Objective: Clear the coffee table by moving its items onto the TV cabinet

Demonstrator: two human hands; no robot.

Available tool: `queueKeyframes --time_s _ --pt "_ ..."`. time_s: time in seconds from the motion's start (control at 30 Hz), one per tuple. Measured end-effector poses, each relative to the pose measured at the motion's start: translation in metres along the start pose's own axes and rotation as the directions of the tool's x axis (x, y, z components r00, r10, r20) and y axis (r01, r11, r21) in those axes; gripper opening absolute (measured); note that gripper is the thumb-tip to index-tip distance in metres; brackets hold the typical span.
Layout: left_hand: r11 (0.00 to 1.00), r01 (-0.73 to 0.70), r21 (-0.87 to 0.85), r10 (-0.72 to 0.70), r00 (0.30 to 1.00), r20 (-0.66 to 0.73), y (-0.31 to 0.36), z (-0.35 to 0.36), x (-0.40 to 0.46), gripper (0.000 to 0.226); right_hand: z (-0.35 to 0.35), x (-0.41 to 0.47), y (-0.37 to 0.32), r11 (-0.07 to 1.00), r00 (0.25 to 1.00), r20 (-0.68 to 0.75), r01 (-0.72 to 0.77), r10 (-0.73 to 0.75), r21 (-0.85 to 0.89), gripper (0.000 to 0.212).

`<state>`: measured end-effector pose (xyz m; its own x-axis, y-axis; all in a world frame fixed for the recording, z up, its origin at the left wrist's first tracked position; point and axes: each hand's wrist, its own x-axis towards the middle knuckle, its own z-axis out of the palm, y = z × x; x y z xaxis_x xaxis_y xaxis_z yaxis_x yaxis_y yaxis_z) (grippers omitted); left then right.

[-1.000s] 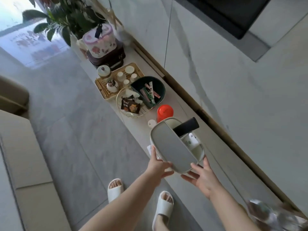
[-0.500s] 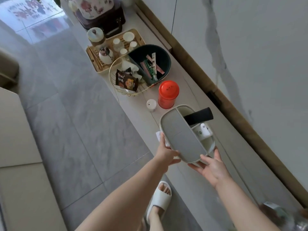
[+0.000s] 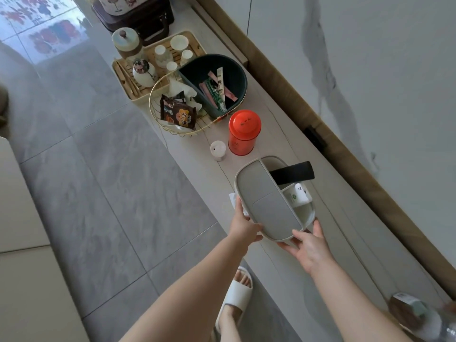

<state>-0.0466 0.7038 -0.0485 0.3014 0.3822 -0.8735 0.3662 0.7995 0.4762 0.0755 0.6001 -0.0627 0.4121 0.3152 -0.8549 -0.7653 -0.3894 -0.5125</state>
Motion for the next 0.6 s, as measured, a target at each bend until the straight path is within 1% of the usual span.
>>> queueKeyframes --time_s 0.07,0.13,0.23,0.3,0.4,0.47,0.53,0.6 --pt "0.996 -0.02 0.084 0.023 0.999 -0.045 0.004 -0.001 -0.001 0.088 0.002 -0.002 -0.001 1.0 0.999 -0.047 -0.013 0.013 -0.015 0.073" --pt "0.992 0.0 0.129 0.011 0.997 -0.08 0.011 -0.004 -0.007 0.076 0.004 -0.01 -0.006 0.998 0.996 -0.08 -0.036 0.032 -0.043 0.075" --pt "0.972 0.046 0.231 -0.028 0.996 -0.079 0.028 -0.009 -0.029 0.062 0.006 -0.032 -0.02 0.99 0.993 -0.115 -0.034 0.018 -0.137 0.075" --pt "0.945 0.027 0.326 -0.009 0.998 -0.056 0.042 -0.011 -0.052 0.057 0.007 -0.052 -0.029 0.969 0.994 -0.107 0.009 -0.036 -0.246 0.073" --pt "0.9 -0.052 0.432 0.054 0.999 0.007 0.061 -0.016 -0.098 0.053 0.012 -0.095 -0.045 0.913 0.996 -0.029 0.07 -0.089 -0.401 0.064" --pt "0.856 -0.097 0.508 0.087 0.995 0.043 0.069 -0.023 -0.133 0.051 0.017 -0.128 -0.05 0.836 0.995 0.029 0.094 -0.092 -0.54 0.059" --pt "0.758 -0.14 0.637 0.137 0.989 0.054 0.077 -0.034 -0.166 0.047 0.024 -0.161 -0.056 0.703 0.986 0.101 0.165 -0.133 -0.692 0.058" --pt "0.657 -0.162 0.736 0.212 0.977 0.026 0.092 -0.044 -0.195 0.043 0.035 -0.194 -0.065 0.547 0.96 0.184 0.271 -0.209 -0.792 0.06"
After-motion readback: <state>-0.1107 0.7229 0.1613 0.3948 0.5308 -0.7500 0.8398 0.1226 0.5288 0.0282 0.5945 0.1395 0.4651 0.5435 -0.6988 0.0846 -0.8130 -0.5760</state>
